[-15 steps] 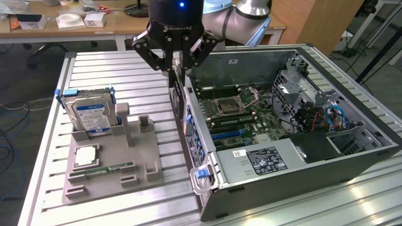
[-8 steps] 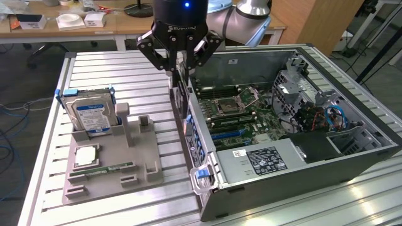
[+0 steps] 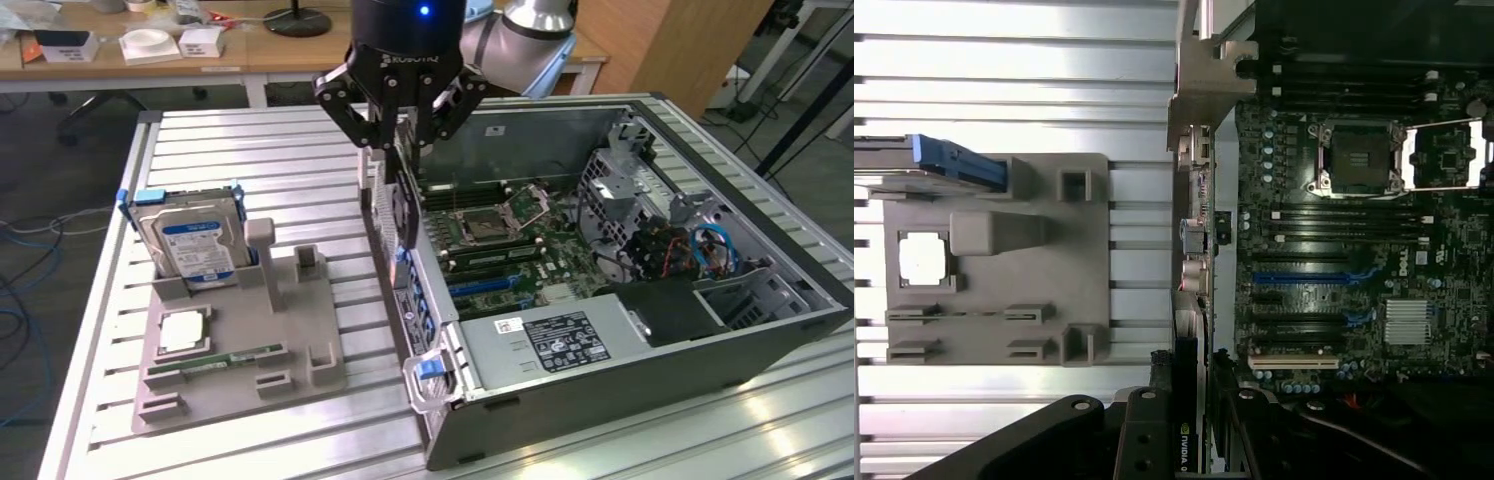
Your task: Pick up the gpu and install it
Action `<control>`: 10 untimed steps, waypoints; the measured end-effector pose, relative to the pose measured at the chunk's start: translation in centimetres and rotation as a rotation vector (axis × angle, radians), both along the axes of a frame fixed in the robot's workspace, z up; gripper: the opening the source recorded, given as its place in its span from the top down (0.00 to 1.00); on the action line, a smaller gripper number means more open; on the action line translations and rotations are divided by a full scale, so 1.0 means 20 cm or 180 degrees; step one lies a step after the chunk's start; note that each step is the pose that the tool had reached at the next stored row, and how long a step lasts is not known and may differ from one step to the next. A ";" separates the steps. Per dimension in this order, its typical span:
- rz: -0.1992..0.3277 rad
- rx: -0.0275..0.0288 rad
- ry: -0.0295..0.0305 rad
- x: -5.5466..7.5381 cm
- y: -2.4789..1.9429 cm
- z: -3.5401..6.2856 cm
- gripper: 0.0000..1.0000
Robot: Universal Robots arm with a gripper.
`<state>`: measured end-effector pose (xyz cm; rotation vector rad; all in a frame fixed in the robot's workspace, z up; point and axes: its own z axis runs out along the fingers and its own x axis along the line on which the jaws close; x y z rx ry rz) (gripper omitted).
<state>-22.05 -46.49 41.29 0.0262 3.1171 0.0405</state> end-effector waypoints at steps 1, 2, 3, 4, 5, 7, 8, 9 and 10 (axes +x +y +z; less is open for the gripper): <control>0.0000 0.0000 0.0000 0.00 0.000 0.000 0.74; 0.0000 0.0000 0.0000 0.01 0.000 0.000 0.74; 0.0000 0.0000 0.0000 0.01 0.000 0.000 0.74; 0.0000 0.0000 0.0000 0.01 0.000 0.000 0.74; -0.0001 0.0000 0.0000 0.01 0.000 0.000 0.74; 0.0000 0.0000 0.0000 0.01 0.000 0.000 0.74; 0.0000 0.0000 0.0000 0.01 0.000 0.000 0.74; 0.0000 0.0000 0.0000 0.01 0.000 0.000 0.74; 0.0000 0.0000 0.0000 0.01 0.000 0.000 0.74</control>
